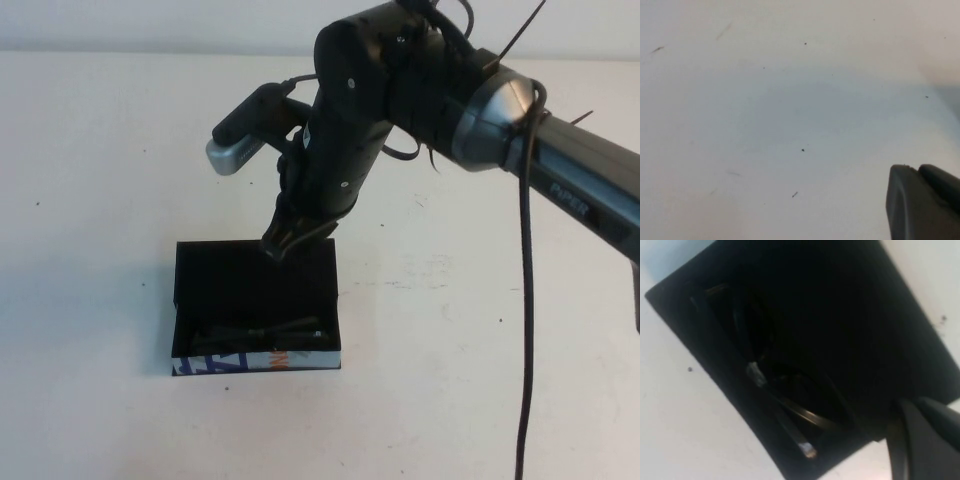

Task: Return glasses to glasses case
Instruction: Place the glasses in the glasses case, then close the glasses case

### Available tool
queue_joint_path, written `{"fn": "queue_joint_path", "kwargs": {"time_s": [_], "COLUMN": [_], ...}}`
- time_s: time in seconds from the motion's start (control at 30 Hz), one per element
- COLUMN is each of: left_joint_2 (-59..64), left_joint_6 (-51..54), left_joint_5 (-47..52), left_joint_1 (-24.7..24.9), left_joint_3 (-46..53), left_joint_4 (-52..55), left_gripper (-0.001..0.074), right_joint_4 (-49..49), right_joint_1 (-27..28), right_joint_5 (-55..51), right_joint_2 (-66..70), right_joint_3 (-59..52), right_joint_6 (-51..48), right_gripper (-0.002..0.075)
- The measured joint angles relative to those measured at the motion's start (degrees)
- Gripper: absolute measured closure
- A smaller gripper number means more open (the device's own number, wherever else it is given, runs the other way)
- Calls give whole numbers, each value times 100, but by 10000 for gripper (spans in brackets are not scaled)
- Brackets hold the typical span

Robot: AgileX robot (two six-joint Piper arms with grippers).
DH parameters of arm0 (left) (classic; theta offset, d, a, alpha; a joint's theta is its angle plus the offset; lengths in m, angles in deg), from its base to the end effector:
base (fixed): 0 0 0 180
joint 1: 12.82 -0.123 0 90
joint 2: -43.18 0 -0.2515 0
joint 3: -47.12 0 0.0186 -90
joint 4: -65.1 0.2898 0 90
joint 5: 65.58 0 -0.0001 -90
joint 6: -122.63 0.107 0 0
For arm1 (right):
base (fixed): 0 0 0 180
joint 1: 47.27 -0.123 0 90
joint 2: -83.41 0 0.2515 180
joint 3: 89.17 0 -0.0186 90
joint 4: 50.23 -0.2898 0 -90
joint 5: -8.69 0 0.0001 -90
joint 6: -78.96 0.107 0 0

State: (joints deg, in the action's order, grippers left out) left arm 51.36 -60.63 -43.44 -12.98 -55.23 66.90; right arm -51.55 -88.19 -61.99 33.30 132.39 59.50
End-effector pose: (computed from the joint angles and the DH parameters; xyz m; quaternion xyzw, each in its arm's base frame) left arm 0.1405 0.0017 0.1653 -0.0159 0.8087 -0.0026 0.5881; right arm 0.3677 0.3218 0.2431 -0.4929 0.8507 0.0451 0.1768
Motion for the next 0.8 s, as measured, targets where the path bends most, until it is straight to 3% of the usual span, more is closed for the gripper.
{"fn": "queue_joint_path", "kwargs": {"time_s": [0.53,0.63,0.8], "left_joint_2": [0,0,0], "left_joint_6": [13,-53,-1148], "left_joint_5": [-29,-497,-1440], "left_joint_1": [0,0,0], "left_joint_3": [0,5,5], "left_joint_4": [0,-78,-1072], "left_gripper": [739,739,739], "right_joint_4": [-187,-195,-247], "right_joint_1": [204,204,270], "right_joint_5": [1,1,-6], "right_joint_2": [-39,-39,-39], "right_joint_3": [0,0,0], "right_joint_6": [6,6,72], "right_gripper": [737,737,737]}}
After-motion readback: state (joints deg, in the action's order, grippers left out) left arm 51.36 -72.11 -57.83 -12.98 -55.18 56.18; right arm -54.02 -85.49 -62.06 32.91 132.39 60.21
